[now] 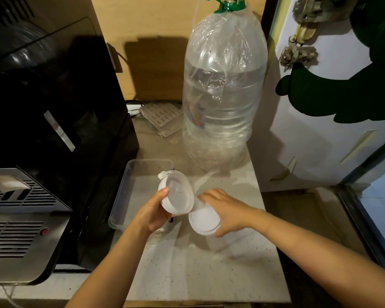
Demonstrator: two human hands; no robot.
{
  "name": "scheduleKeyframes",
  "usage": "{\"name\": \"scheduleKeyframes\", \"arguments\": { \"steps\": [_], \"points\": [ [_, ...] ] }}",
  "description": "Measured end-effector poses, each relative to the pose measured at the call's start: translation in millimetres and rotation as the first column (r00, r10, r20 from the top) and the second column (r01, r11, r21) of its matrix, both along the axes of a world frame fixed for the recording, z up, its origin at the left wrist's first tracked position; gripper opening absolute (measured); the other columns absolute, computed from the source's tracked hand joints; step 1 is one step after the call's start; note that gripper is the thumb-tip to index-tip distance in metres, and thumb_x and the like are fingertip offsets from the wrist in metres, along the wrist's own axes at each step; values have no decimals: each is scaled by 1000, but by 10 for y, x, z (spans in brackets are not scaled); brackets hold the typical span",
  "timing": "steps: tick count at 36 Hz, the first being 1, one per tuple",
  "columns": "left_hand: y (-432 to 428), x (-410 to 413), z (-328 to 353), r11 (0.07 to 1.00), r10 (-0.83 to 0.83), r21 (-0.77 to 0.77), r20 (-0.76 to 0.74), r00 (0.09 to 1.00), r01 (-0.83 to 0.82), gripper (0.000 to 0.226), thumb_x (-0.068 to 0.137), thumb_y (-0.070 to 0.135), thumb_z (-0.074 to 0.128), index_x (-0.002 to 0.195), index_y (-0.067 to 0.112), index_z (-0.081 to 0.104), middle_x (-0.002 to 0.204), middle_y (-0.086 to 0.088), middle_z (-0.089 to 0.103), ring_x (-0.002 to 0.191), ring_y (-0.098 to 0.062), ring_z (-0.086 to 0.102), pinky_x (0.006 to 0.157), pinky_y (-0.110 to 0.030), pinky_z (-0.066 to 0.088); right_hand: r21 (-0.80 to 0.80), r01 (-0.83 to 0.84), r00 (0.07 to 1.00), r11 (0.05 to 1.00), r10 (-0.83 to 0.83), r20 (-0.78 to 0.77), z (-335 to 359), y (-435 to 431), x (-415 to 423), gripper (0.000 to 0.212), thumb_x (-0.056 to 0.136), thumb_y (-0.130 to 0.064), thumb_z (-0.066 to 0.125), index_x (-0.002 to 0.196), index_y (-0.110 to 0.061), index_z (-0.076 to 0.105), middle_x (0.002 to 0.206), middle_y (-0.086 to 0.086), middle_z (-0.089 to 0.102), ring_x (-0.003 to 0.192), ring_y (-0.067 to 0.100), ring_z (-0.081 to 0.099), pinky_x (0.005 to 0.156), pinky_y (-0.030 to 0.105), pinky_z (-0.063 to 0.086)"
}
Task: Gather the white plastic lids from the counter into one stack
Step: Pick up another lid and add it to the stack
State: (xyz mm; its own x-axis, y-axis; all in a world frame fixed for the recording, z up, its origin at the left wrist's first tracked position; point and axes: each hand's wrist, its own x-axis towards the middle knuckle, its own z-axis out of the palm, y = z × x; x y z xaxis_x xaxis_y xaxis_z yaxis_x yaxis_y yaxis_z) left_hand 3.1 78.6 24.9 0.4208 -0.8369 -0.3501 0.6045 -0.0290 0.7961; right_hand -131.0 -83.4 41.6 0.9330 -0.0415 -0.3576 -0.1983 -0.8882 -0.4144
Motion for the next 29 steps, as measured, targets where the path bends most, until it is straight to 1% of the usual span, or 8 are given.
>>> {"name": "scheduleKeyframes", "arguments": {
  "steps": [4, 9, 14, 16, 20, 24, 26, 29],
  "points": [
    [-40, -4, 27, 999, 25, 46, 105, 994, -30, 104, 20, 59, 84, 112, 24, 49, 106, -8, 51, 94, -23, 51, 76, -36, 46, 6, 61, 998, 998, -62, 16, 333, -116, -20, 95, 63, -23, 78, 140, -23, 22, 142, -2, 24, 132, 19, 25, 107, 34, 38],
    [-116, -31, 69, 998, 36, 37, 147, 988, -42, 119, 18, 60, 84, 122, 19, 41, 105, -8, 50, 92, -20, 52, 63, -24, 56, -65, 87, 996, 994, -87, 10, 681, -256, -50, 98, 61, -31, 80, 141, -24, 24, 137, -1, 32, 130, 18, 28, 104, 32, 39],
    [-244, -100, 142, 1000, -13, 7, 205, 979, 12, 120, 19, 60, 84, 122, 15, 42, 102, -7, 54, 88, -19, 55, 59, -24, 56, -128, 66, 998, 990, -68, -13, 902, -290, -38, 93, 61, -36, 80, 138, -24, 29, 133, -1, 39, 126, 19, 33, 98, 33, 42],
    [-292, -124, 165, 999, -37, -1, 219, 975, 38, 120, 18, 59, 84, 121, 14, 44, 99, -6, 57, 86, -19, 57, 59, -25, 56, -131, 66, 997, 989, -70, -23, 946, -279, -17, 98, 62, -36, 80, 142, -25, 24, 136, -2, 39, 127, 19, 33, 99, 33, 40],
    [-362, -162, 203, 996, -70, -48, 203, 977, 82, 102, 22, 55, 86, 110, 18, 53, 97, -6, 61, 78, -14, 65, 59, -27, 56, -109, 56, 998, 992, -59, -24, 1035, -229, 22, 101, 64, -32, 81, 144, -26, 19, 139, 0, 39, 126, 19, 37, 97, 30, 40],
    [-394, -186, 225, 993, -100, -39, 227, 969, 111, 107, 29, 55, 86, 122, 14, 49, 108, -10, 60, 91, -20, 62, 66, -30, 56, -73, 37, 999, 997, -37, 2, 1082, -155, 82, 92, 61, -27, 82, 137, -27, 30, 129, -1, 48, 115, 18, 45, 90, 31, 48],
    [-396, -193, 232, 992, -108, -38, 237, 966, 120, 113, 32, 55, 85, 128, 11, 45, 112, -10, 59, 95, -22, 61, 67, -30, 55, -55, 40, 999, 998, -39, 17, 1096, -131, 104, 94, 60, -27, 83, 137, -28, 29, 130, -2, 45, 116, 18, 45, 91, 35, 50],
    [-389, -190, 228, 992, -97, -61, 219, 971, 113, 104, 31, 55, 85, 122, 17, 49, 110, -9, 59, 94, -22, 60, 66, -30, 55, -30, 53, 997, 998, -51, 66, 1132, -108, 108, 104, 61, -29, 83, 143, -29, 19, 139, -4, 34, 122, 16, 41, 91, 27, 45]
  ]
}}
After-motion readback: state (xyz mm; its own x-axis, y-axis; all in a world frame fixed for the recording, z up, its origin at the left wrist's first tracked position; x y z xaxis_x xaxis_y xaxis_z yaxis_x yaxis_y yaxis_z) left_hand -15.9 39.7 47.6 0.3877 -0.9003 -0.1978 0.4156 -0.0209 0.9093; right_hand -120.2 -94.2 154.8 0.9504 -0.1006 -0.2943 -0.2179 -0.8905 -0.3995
